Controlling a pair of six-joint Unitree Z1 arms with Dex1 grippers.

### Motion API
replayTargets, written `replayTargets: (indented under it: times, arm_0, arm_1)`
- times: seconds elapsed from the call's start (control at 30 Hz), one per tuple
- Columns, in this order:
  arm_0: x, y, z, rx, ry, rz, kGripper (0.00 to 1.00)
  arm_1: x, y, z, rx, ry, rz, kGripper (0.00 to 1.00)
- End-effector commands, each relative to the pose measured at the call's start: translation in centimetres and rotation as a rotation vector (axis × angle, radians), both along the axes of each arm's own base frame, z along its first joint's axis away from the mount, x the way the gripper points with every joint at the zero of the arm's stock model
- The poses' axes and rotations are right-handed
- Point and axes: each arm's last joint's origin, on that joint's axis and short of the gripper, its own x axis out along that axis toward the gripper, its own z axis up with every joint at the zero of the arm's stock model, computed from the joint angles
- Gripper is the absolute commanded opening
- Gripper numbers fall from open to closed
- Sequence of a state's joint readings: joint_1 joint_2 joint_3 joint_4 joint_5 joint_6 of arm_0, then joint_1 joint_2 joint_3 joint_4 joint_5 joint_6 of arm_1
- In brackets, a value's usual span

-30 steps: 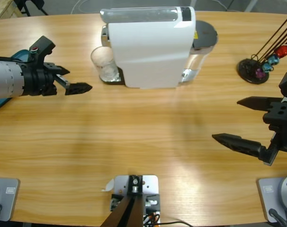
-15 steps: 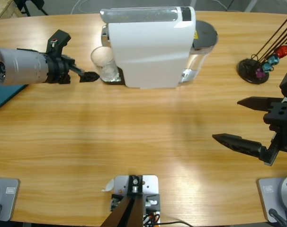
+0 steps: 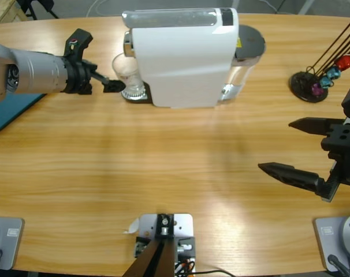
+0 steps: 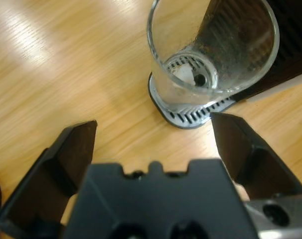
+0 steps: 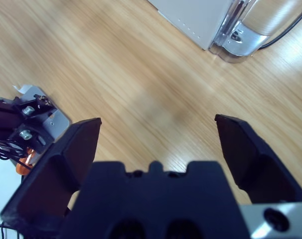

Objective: Pour coffee

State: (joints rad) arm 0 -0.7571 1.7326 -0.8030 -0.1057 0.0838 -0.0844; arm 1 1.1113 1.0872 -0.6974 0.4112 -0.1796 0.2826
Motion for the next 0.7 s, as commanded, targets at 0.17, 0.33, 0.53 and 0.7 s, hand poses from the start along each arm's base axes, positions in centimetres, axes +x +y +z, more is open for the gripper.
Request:
replayTargets:
  times: [0.17, 0.33, 0.53, 0.7]
  arm_0:
    - [-7.8, 6.5, 6.6, -0.126, 0.005, 0.000, 0.991]
    - [-10.4, 8.8, 11.1, -0.171, -0.021, -0.040, 0.919]
    - [-13.4, 11.9, 10.8, -0.120, -0.049, -0.070, 0.849]
    - [-12.5, 11.4, 10.3, -0.015, 0.002, -0.011, 0.768]
  arm_1:
    - [-0.1, -0.3, -0.7, -0.014, 0.003, 0.013, 1.000]
    - [0.2, -0.1, 0.8, -0.033, -0.062, 0.022, 1.000]
    - [3.0, 1.4, 5.7, -0.095, -0.130, -0.020, 0.436]
    - [6.4, 2.8, 9.8, -0.095, -0.150, -0.079, 0.000]
